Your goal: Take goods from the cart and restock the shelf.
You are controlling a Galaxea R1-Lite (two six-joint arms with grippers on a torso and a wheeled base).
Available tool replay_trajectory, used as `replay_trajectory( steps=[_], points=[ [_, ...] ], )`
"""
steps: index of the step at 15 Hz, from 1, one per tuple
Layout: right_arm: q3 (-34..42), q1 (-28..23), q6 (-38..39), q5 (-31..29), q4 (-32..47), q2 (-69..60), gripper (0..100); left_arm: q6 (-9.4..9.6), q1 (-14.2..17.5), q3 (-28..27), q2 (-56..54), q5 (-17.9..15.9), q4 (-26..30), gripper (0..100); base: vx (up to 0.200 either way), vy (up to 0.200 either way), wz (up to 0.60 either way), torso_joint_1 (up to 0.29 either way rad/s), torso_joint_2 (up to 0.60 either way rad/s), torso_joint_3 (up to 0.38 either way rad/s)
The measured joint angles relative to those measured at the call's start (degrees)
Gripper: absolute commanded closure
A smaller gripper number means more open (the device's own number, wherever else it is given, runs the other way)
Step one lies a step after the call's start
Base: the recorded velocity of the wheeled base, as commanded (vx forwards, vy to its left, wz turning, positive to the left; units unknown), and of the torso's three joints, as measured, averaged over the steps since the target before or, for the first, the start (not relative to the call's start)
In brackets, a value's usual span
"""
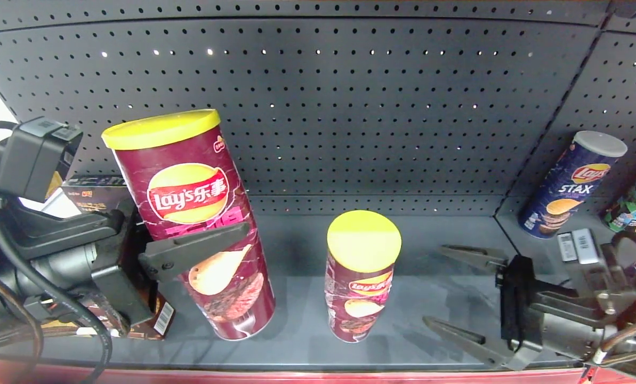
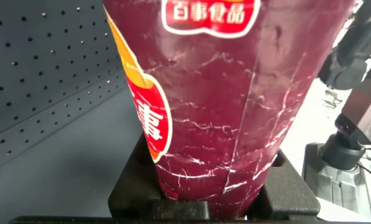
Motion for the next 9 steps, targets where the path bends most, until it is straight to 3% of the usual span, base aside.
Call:
replay_trajectory(
  steps=[2,4,6,9],
  points=[
    [1.1,-3.3,0.0,0.0,0.6,-5.8,0,0.00,0.0,0.5,-0.8,0.1,0.3,100,0.000,0.000,0.00,0.000,0.00,0.000],
    [1.7,-7.3,0.0,0.0,6.3,-13.1,0,0.00,0.0,0.7,-1.5,0.0,0.4,100,0.000,0.000,0.00,0.000,0.00,0.000],
    [1.8,-11.3,0.1,-0.6,17.9,-23.0,0,0.00,0.0,0.7,-2.1,0.0,0.4,100,0.000,0.000,0.00,0.000,0.00,0.000],
    [1.7,-16.1,0.9,-4.3,42.8,-42.2,0,0.06,-0.2,0.4,-2.5,-0.1,0.4,100,0.000,0.000,0.00,0.000,0.00,0.000]
  ],
)
